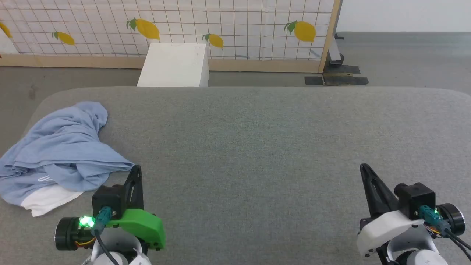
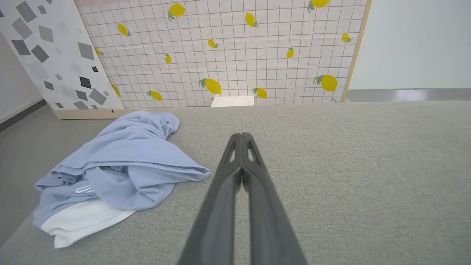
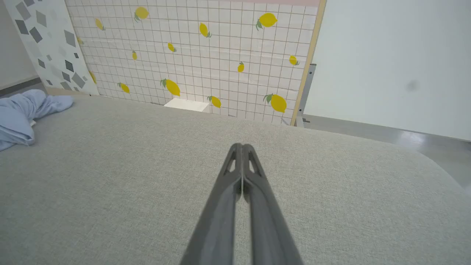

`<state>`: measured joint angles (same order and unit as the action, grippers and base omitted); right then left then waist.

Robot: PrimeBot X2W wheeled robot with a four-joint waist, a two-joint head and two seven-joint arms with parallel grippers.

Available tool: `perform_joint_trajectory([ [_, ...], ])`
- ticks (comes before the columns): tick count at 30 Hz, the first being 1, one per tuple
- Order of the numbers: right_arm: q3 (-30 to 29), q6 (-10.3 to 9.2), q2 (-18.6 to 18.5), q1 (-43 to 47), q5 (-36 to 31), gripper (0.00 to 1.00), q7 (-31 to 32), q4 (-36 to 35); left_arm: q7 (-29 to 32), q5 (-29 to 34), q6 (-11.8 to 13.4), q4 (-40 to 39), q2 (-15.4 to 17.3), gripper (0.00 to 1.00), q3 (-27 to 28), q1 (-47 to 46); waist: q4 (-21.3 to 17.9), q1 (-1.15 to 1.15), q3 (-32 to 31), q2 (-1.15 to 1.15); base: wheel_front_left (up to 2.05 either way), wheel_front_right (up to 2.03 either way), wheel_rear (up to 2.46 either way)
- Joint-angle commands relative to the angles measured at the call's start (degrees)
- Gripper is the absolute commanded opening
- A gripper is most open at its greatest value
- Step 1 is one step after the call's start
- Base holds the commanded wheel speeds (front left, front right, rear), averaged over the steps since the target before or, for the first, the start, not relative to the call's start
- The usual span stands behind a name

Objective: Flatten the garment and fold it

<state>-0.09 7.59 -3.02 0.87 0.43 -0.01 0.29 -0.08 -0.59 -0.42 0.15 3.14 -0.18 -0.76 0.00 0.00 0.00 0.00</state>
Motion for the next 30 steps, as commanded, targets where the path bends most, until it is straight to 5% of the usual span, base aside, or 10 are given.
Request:
perform_joint_trajectory([
  [1, 0.09, -0.10, 0.14, -0.87, -0.43, 0.00, 0.01, -0.29, 0.08, 0.59, 0.42, -0.15, -0.26, 0.00, 0.18, 0.76, 0.00, 0.00, 0.00, 0.00, 0.00, 0.00, 0.00],
  [22, 0.09, -0.10, 0.14, -0.87, -0.43, 0.00, 0.01, -0.29, 0.08, 0.59, 0.42, -0.15, -0.26, 0.00, 0.18, 0.76, 0.00, 0.00, 0.00, 0.00, 0.00, 0.00, 0.00],
  [23, 0.00, 0.00, 0.00, 0.01, 0.03, 1.00, 0.00, 0.01, 0.00, -0.03, -0.01, 0.01, 0.01, 1.00, -0.02, -0.01, 0.00, 0.00, 0.00, 0.00, 0.00, 0.00, 0.00],
  [30, -0.14, 0.00, -0.01, -0.05, 0.25, 1.00, -0.20, 0.17, -0.36, -0.45, 0.26, 0.29, 0.00, 1.00, -0.32, -0.07, 0.05, 0.00, 0.00, 0.00, 0.00, 0.00, 0.00],
])
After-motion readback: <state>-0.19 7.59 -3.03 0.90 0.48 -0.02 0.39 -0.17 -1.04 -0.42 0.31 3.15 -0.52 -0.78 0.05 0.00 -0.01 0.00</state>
